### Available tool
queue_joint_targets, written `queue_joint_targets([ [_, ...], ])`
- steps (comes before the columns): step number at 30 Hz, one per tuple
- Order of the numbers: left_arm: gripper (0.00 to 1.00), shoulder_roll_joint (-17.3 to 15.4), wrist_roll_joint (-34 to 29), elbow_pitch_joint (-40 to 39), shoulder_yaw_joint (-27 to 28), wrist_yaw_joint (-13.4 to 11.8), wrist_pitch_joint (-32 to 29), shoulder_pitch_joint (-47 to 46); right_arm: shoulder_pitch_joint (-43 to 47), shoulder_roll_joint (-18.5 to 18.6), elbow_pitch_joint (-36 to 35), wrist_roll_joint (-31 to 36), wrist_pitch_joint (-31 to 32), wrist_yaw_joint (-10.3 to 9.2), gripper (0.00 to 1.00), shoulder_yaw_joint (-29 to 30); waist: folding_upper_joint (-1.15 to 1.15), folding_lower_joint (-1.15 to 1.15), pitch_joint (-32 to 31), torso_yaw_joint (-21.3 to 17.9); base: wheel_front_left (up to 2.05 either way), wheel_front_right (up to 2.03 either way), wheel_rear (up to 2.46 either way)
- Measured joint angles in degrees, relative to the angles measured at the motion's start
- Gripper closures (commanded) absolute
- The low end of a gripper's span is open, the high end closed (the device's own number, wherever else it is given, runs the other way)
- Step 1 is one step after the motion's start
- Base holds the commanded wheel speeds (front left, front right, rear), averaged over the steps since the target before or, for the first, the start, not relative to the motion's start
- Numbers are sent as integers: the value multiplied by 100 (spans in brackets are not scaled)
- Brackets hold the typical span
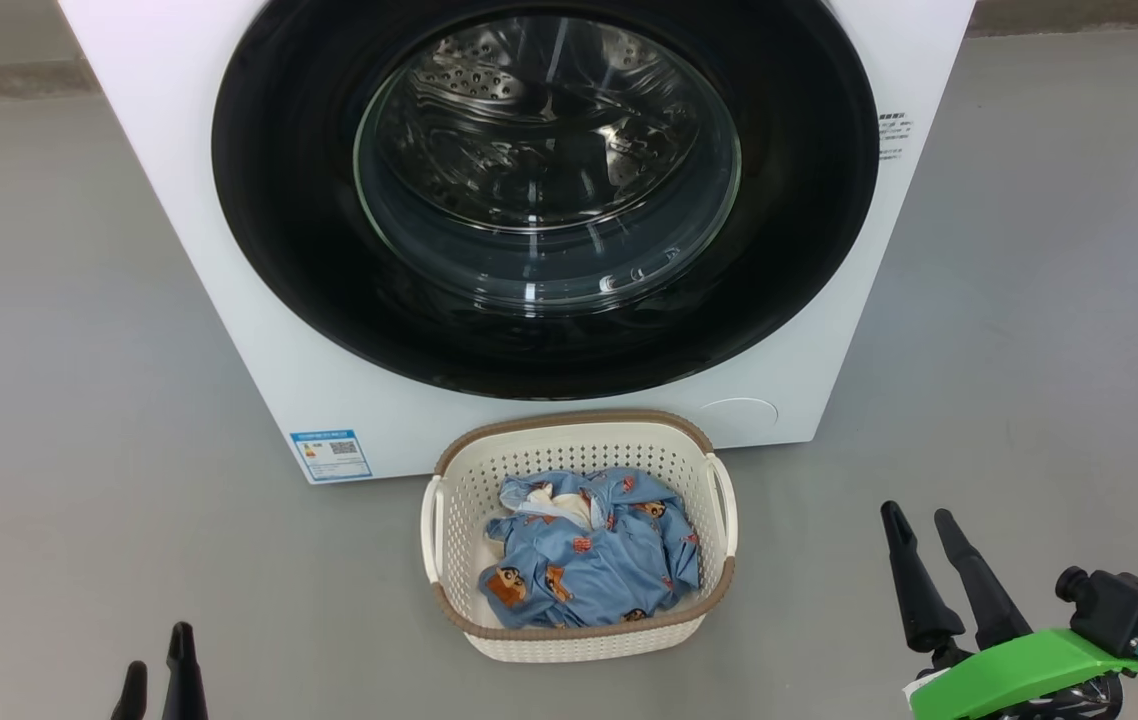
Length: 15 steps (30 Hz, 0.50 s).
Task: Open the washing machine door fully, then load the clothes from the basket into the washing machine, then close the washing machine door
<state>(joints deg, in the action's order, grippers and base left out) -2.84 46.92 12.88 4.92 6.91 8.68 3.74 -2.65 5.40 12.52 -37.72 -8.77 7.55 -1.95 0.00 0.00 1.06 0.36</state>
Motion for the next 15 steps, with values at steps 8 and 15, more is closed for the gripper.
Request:
queue_joint_targets([
  [8, 0, -27, -699, -42, 36, 1, 136, 37, -1, 53, 22, 576, -140, 0, 0, -126, 0, 0, -20, 7, 0, 0, 0],
  [15, 0, -29, -1256, -133, 114, 18, 250, 133, -1, 130, 20, 1000, -252, 0, 0, -169, 0, 0, -52, -2, 0, 0, 0],
])
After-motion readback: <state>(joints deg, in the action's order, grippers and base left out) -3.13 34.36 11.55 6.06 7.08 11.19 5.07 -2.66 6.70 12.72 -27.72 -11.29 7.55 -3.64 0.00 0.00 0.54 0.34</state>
